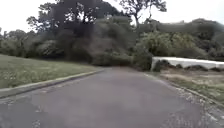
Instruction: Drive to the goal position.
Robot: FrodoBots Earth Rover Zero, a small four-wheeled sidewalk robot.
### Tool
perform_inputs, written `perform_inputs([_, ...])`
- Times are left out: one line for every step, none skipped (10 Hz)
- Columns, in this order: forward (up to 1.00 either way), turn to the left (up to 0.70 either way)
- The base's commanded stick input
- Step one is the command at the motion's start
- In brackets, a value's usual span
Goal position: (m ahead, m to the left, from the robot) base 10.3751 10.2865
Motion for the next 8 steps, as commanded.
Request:
perform_inputs([0.7,0.0])
perform_inputs([0.7,0.0])
perform_inputs([0.7,0.0])
perform_inputs([0.7,0.0])
perform_inputs([0.7,0.0])
perform_inputs([0.7,0.0])
perform_inputs([0.7,0.0])
perform_inputs([0.7,0.0])
